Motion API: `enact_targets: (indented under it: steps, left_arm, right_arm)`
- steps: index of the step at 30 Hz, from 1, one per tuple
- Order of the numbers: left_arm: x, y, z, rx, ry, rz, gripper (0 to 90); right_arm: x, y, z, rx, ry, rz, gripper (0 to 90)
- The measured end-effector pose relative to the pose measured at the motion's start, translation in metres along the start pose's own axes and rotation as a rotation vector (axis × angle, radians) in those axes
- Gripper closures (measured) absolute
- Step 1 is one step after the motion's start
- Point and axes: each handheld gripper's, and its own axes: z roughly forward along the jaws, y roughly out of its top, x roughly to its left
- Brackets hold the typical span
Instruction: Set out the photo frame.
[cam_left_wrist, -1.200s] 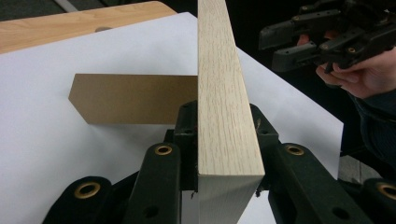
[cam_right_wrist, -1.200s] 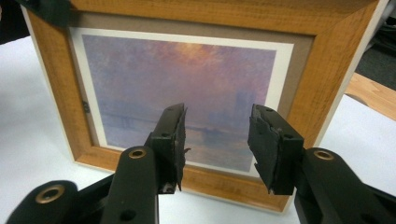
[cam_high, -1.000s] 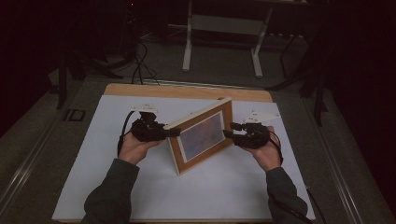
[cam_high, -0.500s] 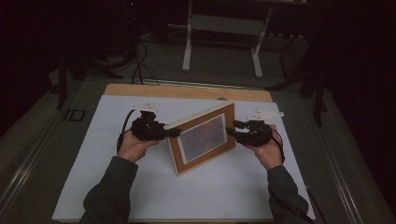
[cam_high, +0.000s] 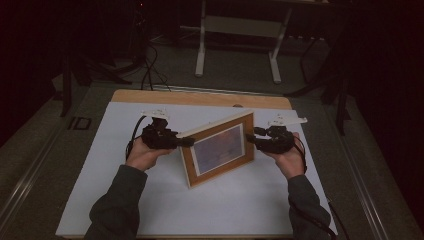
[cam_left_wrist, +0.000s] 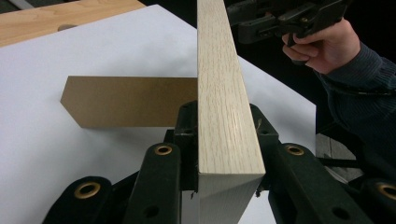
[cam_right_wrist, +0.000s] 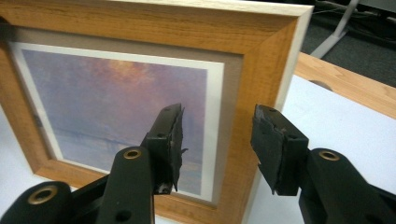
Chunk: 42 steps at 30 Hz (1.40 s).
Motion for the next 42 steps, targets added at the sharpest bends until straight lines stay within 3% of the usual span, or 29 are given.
enact_targets:
  steps: [11,16,23,30,42]
  left_arm:
    - [0.002,0.0,0.001,-0.002,-0.011,0.005,72.3]
    - [0.003,0.001,0.001,0.0,-0.013,0.01,72.4]
    - [0.004,0.003,0.001,0.003,-0.013,0.017,72.5]
    - [0.007,0.004,0.002,-0.005,-0.005,0.035,72.6]
    - [0.01,0.009,0.004,0.016,0.038,0.077,73.0]
  right_arm:
    - [-0.01,0.009,0.003,0.009,-0.037,0.002,49.5]
    - [-0.011,0.015,0.01,0.02,-0.04,-0.025,44.5]
    - [-0.014,0.021,0.018,0.04,-0.04,-0.027,41.0]
    - [-0.017,0.023,0.028,0.071,-0.019,-0.041,35.9]
    - [-0.026,0.025,0.04,0.072,0.056,-0.011,30.7]
